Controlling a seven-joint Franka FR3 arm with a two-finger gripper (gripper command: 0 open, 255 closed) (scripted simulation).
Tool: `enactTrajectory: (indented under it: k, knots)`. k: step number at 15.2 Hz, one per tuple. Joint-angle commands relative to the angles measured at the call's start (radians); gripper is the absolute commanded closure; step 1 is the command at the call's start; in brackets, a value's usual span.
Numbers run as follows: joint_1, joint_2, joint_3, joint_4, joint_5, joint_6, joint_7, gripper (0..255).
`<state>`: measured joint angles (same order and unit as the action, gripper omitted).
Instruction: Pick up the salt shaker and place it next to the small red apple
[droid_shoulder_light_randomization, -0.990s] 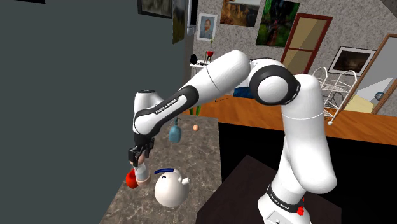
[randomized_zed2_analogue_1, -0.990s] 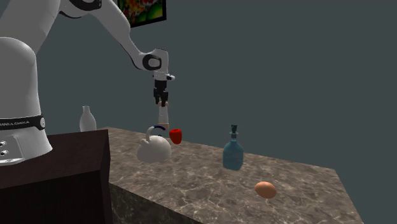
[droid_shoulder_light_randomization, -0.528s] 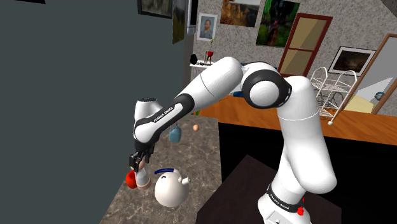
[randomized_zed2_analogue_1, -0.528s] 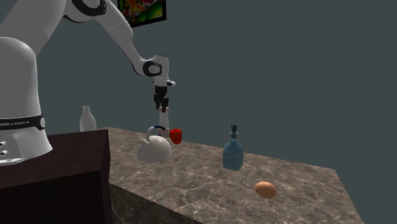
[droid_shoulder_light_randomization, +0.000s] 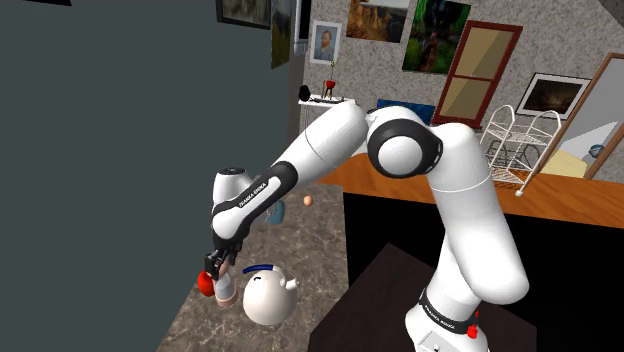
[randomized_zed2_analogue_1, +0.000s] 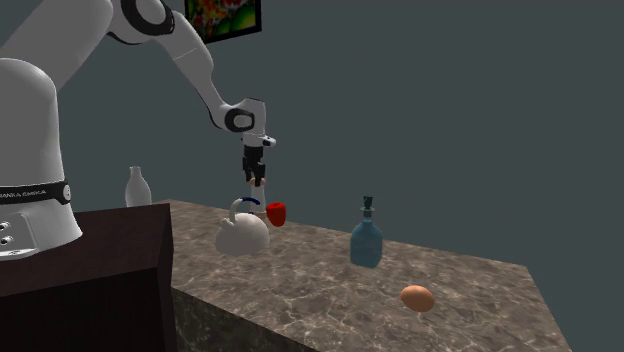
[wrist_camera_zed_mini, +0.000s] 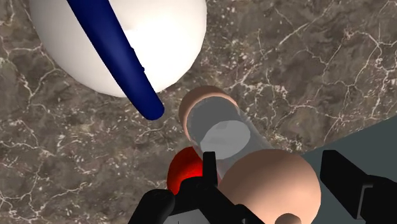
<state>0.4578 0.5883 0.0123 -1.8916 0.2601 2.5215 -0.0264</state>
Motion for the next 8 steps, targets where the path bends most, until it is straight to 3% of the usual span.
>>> enactTrajectory:
  k: [1, 8]
  knots:
    - [-0.001, 0.02, 0.003, 0.002, 0.004, 0.019, -0.005, 255]
    - [-0.005, 0.071, 0.009, 0.014, 0.011, 0.058, -0.017, 255]
